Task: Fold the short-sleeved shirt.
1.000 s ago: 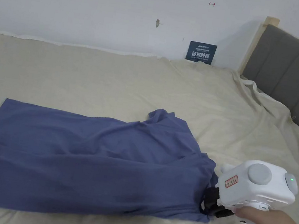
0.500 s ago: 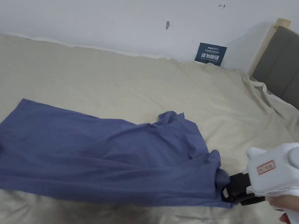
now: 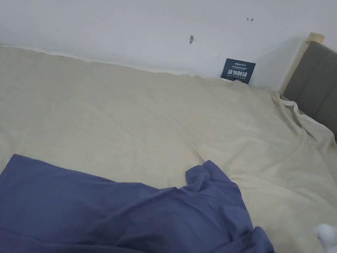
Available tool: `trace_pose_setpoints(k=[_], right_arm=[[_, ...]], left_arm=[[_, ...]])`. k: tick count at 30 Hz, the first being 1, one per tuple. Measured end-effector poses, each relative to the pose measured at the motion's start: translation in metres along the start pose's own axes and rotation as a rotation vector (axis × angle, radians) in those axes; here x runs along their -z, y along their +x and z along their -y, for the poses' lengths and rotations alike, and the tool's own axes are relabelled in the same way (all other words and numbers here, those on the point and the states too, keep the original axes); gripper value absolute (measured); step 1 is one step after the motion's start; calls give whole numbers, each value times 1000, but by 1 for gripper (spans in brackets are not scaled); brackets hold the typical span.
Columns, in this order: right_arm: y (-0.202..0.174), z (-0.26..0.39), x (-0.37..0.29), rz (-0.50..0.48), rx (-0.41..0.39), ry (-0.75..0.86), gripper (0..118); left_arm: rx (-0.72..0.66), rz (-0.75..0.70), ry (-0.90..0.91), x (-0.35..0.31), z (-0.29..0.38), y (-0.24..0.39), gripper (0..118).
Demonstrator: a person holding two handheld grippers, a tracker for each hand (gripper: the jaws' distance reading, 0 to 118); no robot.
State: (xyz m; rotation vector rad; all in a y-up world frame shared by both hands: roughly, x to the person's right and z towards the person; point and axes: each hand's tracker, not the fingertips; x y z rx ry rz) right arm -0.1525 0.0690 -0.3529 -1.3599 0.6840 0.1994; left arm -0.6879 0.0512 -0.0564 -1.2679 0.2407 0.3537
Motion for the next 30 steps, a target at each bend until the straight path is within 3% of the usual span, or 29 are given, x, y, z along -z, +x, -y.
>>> trace_pose_setpoints(k=[5, 6, 7, 8, 9, 10, 11, 12, 16, 19, 21, 22, 23, 25, 26, 29, 30], right_arm=[[21, 26, 50, 22, 35, -13, 9], [31, 26, 57, 6, 60, -11, 18], [34, 27, 58, 1, 84, 0, 38], [36, 29, 59, 14, 104, 4, 70], [37, 30, 59, 57, 113, 10, 109], [36, 31, 56, 91, 89, 18, 118], [37, 32, 52, 117, 67, 30, 113], [37, 32, 44, 125, 57, 81, 106], [32, 25, 13, 140, 82, 193, 106], [5, 26, -15, 73, 104, 356, 106], [-15, 33, -23, -35, 128, 449, 104], [-26, 37, -26, -88, 133, 513, 98], [-36, 42, -27, -134, 127, 580, 81], [-54, 45, -22, -149, 131, 652, 2], [-65, 46, -16, -132, 117, 629, 0], [-77, 42, -6, -202, 73, 673, 0], [-79, 34, -6, -189, 53, 680, 0]], left_arm=[[-5, -28, -12, 48, 24, -5, 13], [-25, -17, -11, 51, 25, -9, 13], [-63, 6, -1, 54, 26, -12, 17], [-85, 23, 10, 54, 26, -14, 31], [-82, 12, 22, 52, 27, -15, 63], [-74, 17, 62, 47, 27, -14, 84], [-48, 24, 82, 42, 25, -13, 96], [-21, 18, 90, 35, 22, -12, 98], [-24, -36, 161, 0, 10, -11, 98], [-99, 2, 264, -26, 5, -3, 98], [-69, 42, 364, -41, 10, 10, 94], [-61, 41, 428, -47, 14, 18, 87], [-54, 38, 485, -50, 19, 25, 75], [-57, 38, 535, -53, 26, 37, 8], [-79, 38, 548, -52, 29, 42, 0], [-102, 147, 550, -50, 30, 42, 0], [-102, 122, 562, -52, 27, 43, 0]])
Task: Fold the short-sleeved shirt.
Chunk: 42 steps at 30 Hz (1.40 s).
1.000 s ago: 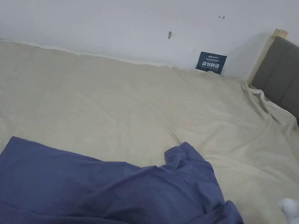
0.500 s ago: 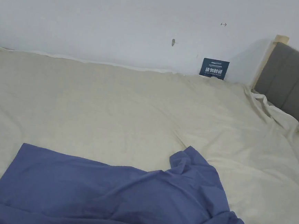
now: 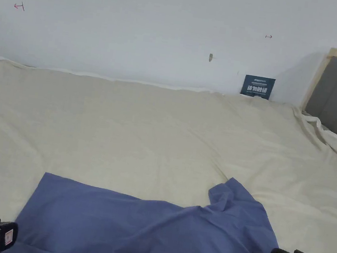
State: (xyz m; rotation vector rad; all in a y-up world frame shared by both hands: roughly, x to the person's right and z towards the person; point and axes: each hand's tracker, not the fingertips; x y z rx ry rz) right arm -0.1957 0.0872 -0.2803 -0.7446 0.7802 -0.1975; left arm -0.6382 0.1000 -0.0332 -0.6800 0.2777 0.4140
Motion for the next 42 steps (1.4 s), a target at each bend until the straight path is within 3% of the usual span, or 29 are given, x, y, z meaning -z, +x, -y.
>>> trace_pose_setpoints(k=[3, 6, 10, 12, 13, 15, 16, 26, 30, 31, 32, 35, 36, 39, 42], right_arm=[[-8, -6, 12, 34, -89, -17, 0], [-8, -16, 27, 26, -104, -28, 0], [1, -24, 51, 25, -69, -74, 0], [6, -27, 59, 21, -39, -96, 0], [10, -27, 63, 20, -24, -109, 0], [18, -26, 72, 27, -3, -137, 0], [20, -27, 74, 29, 2, -145, 0], [37, -24, 99, 62, -20, -232, 0], [33, -23, 103, 46, -26, -239, 0], [32, -22, 104, 44, -27, -241, 0], [31, -20, 104, 43, -26, -244, 0], [28, -22, 107, 39, -8, -260, 0], [25, -24, 107, 33, -7, -259, 0], [21, -39, 109, 29, -51, -215, 0], [31, -74, 107, 13, -36, -53, 0]], left_arm=[[45, -25, 36, 11, -30, -1, 0], [67, -96, 12, 52, -86, -11, 0], [-51, -44, -362, 163, -158, -46, 0], [-71, -87, -447, 206, -171, -59, 3], [-75, -106, -457, 223, -176, -61, 27], [-71, -137, -462, 252, -184, -68, 109], [-57, -152, -469, 264, -186, -70, 118], [20, -212, -643, 326, -167, -80, 118], [45, -228, -629, 325, -164, -74, 116], [47, -234, -621, 322, -164, -71, 111], [78, -256, -577, 315, -166, -65, 98], [141, -259, -511, 299, -168, -53, 21], [132, -251, -528, 297, -166, -50, 12], [160, -251, -549, 293, -164, -48, 12], [177, -252, -535, 291, -167, -50, 12]])
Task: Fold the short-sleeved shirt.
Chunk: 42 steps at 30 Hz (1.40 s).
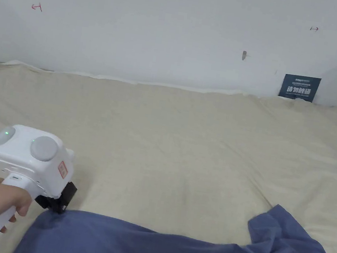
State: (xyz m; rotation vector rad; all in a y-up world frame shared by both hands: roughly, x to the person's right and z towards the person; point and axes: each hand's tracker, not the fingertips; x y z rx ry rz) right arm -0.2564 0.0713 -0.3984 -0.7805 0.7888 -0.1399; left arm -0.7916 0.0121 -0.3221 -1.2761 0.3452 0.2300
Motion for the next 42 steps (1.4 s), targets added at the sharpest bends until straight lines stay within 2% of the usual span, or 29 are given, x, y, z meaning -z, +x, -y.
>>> trace_pose_setpoints(k=[1, 4, 6, 7, 8, 9, 10, 11, 14, 17, 18, 19, 20, 22, 26, 34, 37, 39, 42], right_arm=[[9, -16, 5, 31, 24, 25, 0], [40, -65, 42, 131, 91, -86, 0], [67, -93, 80, 139, 120, -248, 0], [76, -100, 96, 121, 107, -333, 0], [85, -105, 110, 133, 99, -364, 9], [91, -107, 121, 167, 98, -379, 58], [95, -106, 134, 231, 92, -410, 99], [99, -104, 146, 290, 82, -453, 118], [114, -106, 168, 306, 74, -486, 102], [121, -102, 178, 348, 80, -487, 98], [114, -92, 178, 348, 73, -473, 78], [112, -91, 176, 339, 64, -466, 46], [110, -90, 175, 344, 57, -464, 2], [105, -88, 166, 360, 49, -463, 1], [99, -97, 145, 311, 33, -430, 1], [74, -106, 65, 175, 59, -275, 1], [63, -94, 25, 142, 99, -227, 1], [69, -90, 1, 120, 152, -228, 1], [66, -72, -42, 100, 172, -208, 1]], left_arm=[[-2, 1, 8, -2, 1, 0, 12], [5, 10, 20, -8, 3, -1, 12], [29, 10, 25, -12, 4, 2, 12], [36, 11, 26, -13, 6, 2, 12], [40, 10, 30, -15, 8, 2, 12], [42, 16, 30, -16, 9, 2, 12], [45, 25, 28, -16, 9, 3, 12], [48, 31, 26, -16, 11, 3, 12], [51, 39, 36, -16, 14, 5, 12], [54, 48, 24, -10, 14, 3, 12], [55, 48, 17, -9, 15, 2, 12], [56, 46, 11, -7, 15, 2, 12], [57, 43, 7, -5, 16, 1, 12], [59, 44, -4, -4, 17, -1, 12], [39, 46, 9, -10, 19, -7, 12], [-52, 129, 99, -51, 39, -25, 12], [-87, 178, 128, -68, 59, -33, 12], [-94, 208, 153, -83, 77, -37, 12], [-95, 228, 190, -109, 108, -42, 12]])
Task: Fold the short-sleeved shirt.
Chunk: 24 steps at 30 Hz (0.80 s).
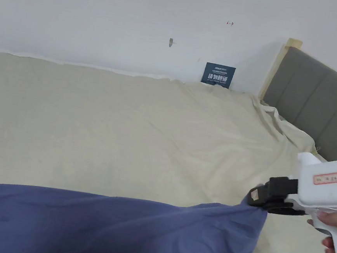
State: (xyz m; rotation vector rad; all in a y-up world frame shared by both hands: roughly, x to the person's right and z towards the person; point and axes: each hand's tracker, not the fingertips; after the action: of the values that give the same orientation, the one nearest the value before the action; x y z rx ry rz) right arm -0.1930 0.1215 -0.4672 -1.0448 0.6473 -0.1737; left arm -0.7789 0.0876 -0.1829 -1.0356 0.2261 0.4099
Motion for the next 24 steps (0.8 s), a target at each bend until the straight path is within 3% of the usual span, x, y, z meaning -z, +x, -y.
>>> trace_pose_setpoints(k=[8, 19, 20, 22, 23, 24], right_arm=[[28, 89, -61, -17, 36, -36, 1], [76, 185, -1, 77, 90, -169, 3], [83, 187, 3, 79, 100, -167, 9], [83, 188, 5, 98, 103, -156, 56], [82, 187, 5, 123, 89, -153, 56], [79, 189, 2, 170, 73, -149, 67]], left_arm=[[-28, 57, 36, -59, 88, -13, 12], [-106, -7, -86, -5, 181, -34, 12], [-108, -25, -94, -2, 184, -34, 12], [-83, -73, -100, -1, 188, -33, 18], [-77, -79, -101, -1, 190, -32, 18], [-81, -76, -98, -4, 190, -31, 22]])
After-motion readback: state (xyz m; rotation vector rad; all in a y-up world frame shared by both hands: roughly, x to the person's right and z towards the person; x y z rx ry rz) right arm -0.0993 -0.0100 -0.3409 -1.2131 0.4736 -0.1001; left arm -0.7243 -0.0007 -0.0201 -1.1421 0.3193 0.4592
